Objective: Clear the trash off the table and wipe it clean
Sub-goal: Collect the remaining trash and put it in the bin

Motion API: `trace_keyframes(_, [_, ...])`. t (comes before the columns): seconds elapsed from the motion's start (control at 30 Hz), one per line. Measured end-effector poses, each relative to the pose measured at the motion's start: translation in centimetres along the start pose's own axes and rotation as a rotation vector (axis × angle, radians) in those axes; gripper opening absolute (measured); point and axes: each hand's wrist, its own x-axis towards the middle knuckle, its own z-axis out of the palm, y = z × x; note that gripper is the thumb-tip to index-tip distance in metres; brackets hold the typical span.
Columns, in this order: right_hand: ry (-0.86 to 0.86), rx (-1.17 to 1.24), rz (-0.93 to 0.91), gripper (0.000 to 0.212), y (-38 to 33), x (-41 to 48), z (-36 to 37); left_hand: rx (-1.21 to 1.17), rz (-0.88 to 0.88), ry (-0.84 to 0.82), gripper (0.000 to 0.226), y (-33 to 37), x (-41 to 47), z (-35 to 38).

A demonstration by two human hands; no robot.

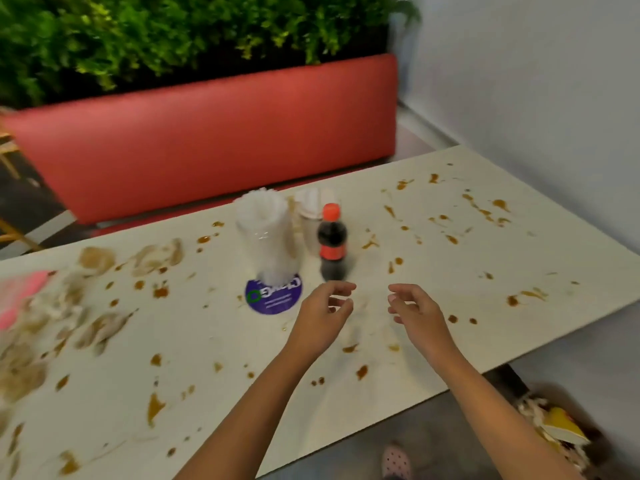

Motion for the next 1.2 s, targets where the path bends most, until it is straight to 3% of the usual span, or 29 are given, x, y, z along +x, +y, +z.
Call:
trace_keyframes(0.3, [-0.274,-0.071,-0.038,0.011,-2.7,-0.2,11.7,-0.006,-0.123,0.284,0.020,-4.8,-2.8,-8.7])
trace_keyframes(0.7, [-0.602,-0.126,-0.103,0.011,-6.0,2.9,18.9,0.008,-0.225,0.539,0.019,-7.0,-2.6,-15.8])
trace_keyframes(0.93, [-0.702,-0.185,-0.142,0.015,-6.4,3.4,23.8,-0.015,-0.284,0.665,0.018,-9.5,-4.2,-18.5])
trace_keyframes(1.2, [-0.732,-0.208,-0.136,0.021,-6.5,2.3,30.2,0.089,-0.323,0.670,0.020,-14.6,-5.8,-24.9])
